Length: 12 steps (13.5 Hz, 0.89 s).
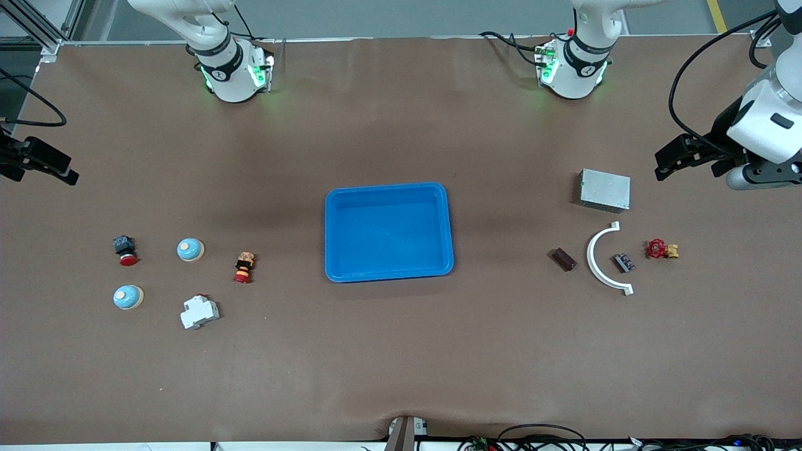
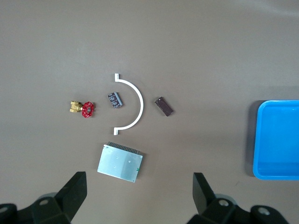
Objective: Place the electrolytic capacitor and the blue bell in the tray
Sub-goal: 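Grasp the capacitor with the left gripper while the right gripper grasps the bell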
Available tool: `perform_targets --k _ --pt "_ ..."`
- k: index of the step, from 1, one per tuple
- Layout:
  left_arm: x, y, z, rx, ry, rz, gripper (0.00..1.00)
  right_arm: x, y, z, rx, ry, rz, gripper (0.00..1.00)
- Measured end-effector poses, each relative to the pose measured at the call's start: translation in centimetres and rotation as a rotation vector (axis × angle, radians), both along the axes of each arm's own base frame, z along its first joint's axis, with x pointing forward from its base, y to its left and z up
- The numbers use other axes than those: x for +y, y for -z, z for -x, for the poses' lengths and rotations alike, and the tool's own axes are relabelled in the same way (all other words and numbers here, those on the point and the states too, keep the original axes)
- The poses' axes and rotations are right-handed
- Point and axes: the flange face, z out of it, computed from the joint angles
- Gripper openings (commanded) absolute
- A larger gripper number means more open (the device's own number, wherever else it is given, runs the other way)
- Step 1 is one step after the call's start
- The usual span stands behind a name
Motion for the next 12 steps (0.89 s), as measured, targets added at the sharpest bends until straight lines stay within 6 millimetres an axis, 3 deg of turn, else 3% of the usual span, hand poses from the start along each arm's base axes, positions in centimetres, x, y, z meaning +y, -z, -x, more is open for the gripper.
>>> perform_targets --k 4,6,9,12 --pt "-0.2 0.4 -0.2 0.008 0.005 0.001 1.00 0.1 1.0 -0.2 0.001 -0.002 0.000 1.00" --pt "-0.2 2.3 -1.1 0.040 0.006 0.000 1.00 0.1 0.9 -0.1 -0.002 -0.002 0.000 1.00" --pt "-0.8 8.0 -4.3 0.077 -0.030 0.010 1.00 0.1 0.5 0.2 -0.013 -0.001 0.000 1.00" --pt "-1.8 15.7 -7.7 0.108 -0.176 0.028 1.00 0.0 0.9 0.1 -0.020 0.000 0.001 1.00"
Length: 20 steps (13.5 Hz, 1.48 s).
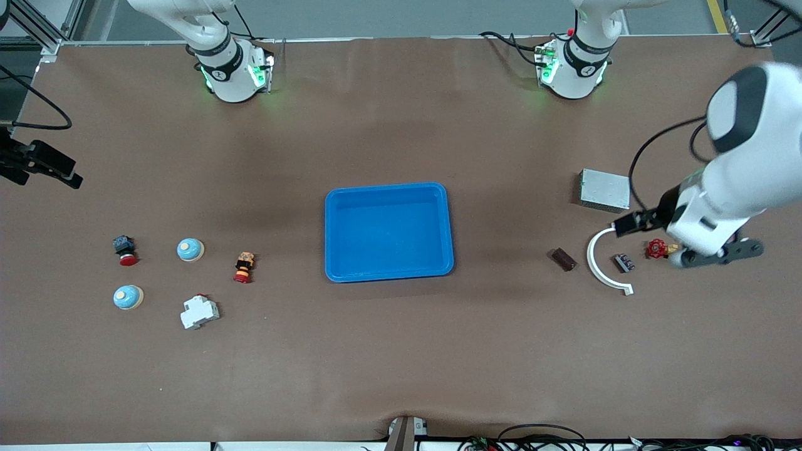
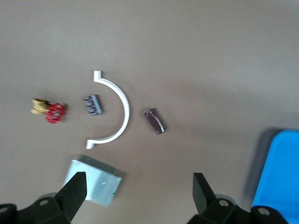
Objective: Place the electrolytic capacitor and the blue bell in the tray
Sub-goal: 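Grasp the capacitor with the left gripper while the right gripper grasps the bell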
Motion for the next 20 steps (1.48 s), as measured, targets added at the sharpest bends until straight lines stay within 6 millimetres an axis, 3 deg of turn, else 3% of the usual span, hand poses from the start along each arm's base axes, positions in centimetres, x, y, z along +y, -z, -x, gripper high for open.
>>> perform_targets --k 3,5,11,13,15,18,20 --pt "-5.2 7.6 -1.2 0.003 -0.099 -0.083 1.00 -0.1 0.9 -0.1 0.005 0.002 0.000 1.00" --pt "-8.3 11.8 -1.0 -0.007 -0.123 -0.164 1.00 -0.3 3.1 -0.1 0.032 0.006 -0.003 1.00" --pt "-7.0 23.5 -2.2 -0.004 -0.320 -0.128 1.00 -0.4 15.7 -0.3 0.045 0.011 0.001 1.00" --pt "-7.7 25.7 -1.5 0.017 -0.401 -0.136 1.00 -0.4 19.8 -0.6 0.061 0.010 0.006 1.00" --pt "-7.8 26.6 -0.7 0.037 -0.437 -0.150 1.00 -0.4 23.0 -1.2 0.075 0.011 0.011 1.00" --pt "-6.2 27.0 -0.6 0.048 -0.472 -0.160 1.00 -0.5 27.9 -1.7 0.045 0.013 0.022 1.00" --pt "-4.7 27.3 -0.5 0.059 -0.492 -0.166 1.00 -0.5 32.1 -1.0 0.027 0.013 0.030 1.00"
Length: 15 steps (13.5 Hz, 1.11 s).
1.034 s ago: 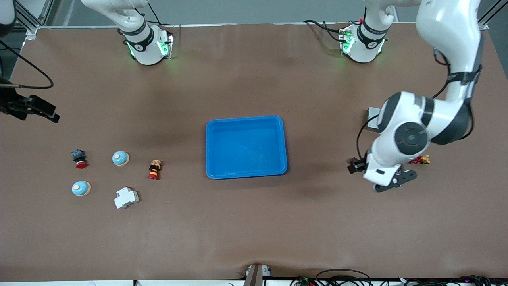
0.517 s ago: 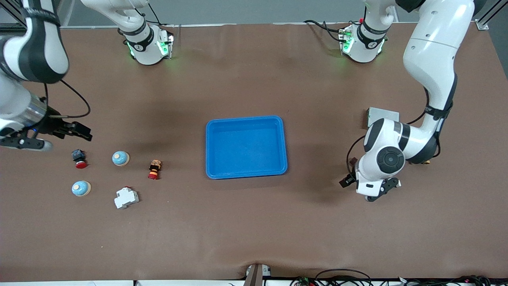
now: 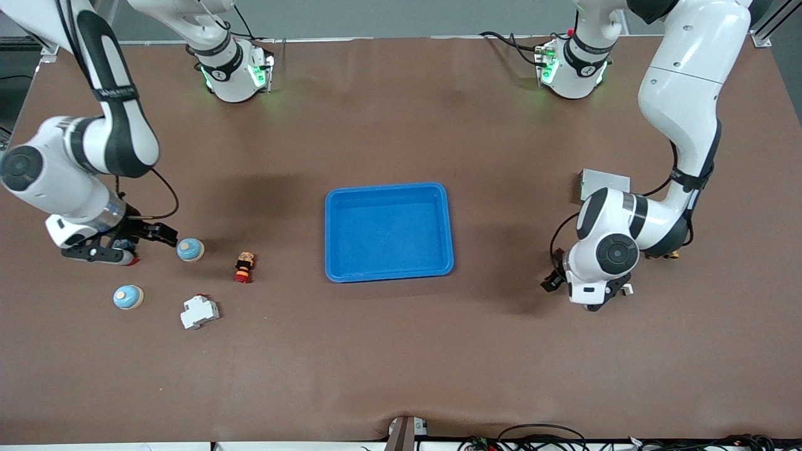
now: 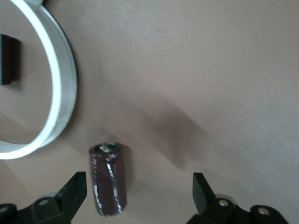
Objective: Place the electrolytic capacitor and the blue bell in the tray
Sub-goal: 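Grasp the capacitor with the left gripper while the right gripper grasps the bell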
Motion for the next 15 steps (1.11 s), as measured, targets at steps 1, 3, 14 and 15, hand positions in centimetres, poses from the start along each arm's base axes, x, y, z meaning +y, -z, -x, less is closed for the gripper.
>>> perform_targets --k 1,3,14,15 --pt "0.6 0.4 0.2 0.010 -0.008 -0.003 0.99 0.0 2.0 0.5 0.003 -0.001 0.003 1.00" --pt "1.3 1.2 0.9 0.032 -0.015 -0.007 0.88 0.1 5.5 0.9 0.019 -0.003 0.008 1.00" --pt "0.4 0.3 2.0 0.032 -0.016 -0.010 0.00 0.1 11.2 1.2 0.038 -0.007 0.019 1.00" --pt "-0.3 -0.7 1.9 0.020 -0.008 -0.005 0.00 0.1 11.3 1.2 0.036 -0.007 0.019 1.00"
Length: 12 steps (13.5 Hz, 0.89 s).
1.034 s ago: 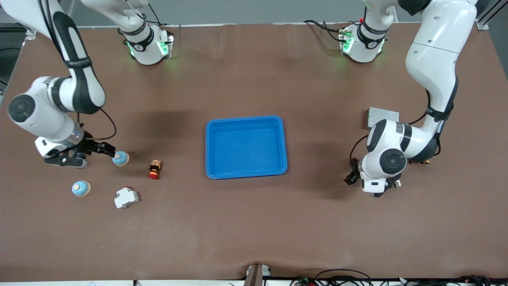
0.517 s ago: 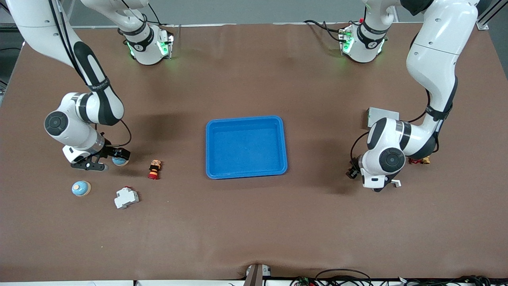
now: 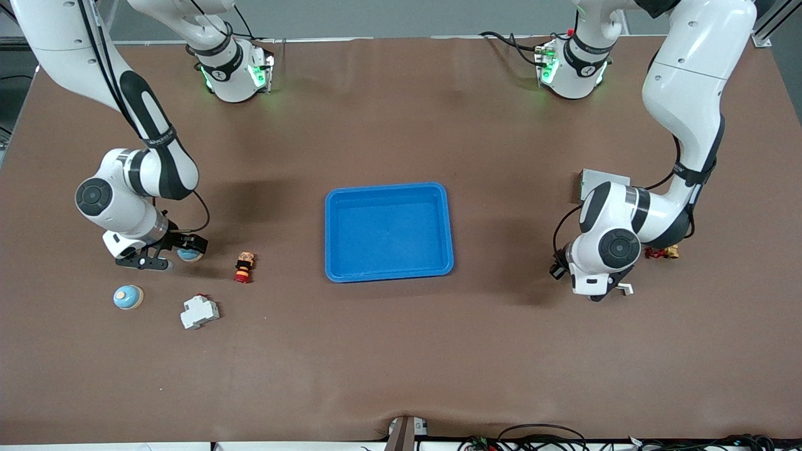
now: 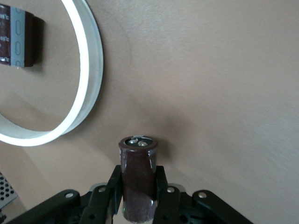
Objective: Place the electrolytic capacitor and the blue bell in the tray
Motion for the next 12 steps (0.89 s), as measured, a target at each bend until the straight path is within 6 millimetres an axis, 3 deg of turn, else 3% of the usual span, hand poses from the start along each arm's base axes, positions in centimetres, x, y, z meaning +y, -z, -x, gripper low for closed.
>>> perform_targets --k 2,3,4,5,6,9,12 --pt "-2.3 -2.9 0.1 -0.023 0.020 0.013 0.00 0.0 0.5 0.0 -0.004 0.000 0.002 1.00" --pt "-3.9 -4.5 0.2 -0.037 0.030 0.022 0.00 0.0 0.8 0.1 -0.003 0.000 0.002 0.95" --pt "-5.6 -6.1 0.4 -0.054 0.032 0.033 0.00 0.0 1.0 0.1 0.001 0.000 0.002 0.67" --pt "-7.6 -7.5 0.6 -0.072 0.025 0.047 0.00 0.0 1.2 0.2 0.004 -0.001 0.002 0.30" --pt "-9.8 -8.6 1.0 -0.088 0.012 0.064 0.00 0.0 1.2 0.2 0.006 -0.006 0.002 0.00" --pt "-16.9 -10.2 3.7 -0.099 -0.012 0.102 0.00 0.0 1.1 0.2 0.024 -0.008 0.000 0.00" --pt "-22.7 -8.7 6.6 -0.107 -0.049 0.128 0.00 0.1 -0.7 -0.6 0.090 -0.003 -0.010 0.00"
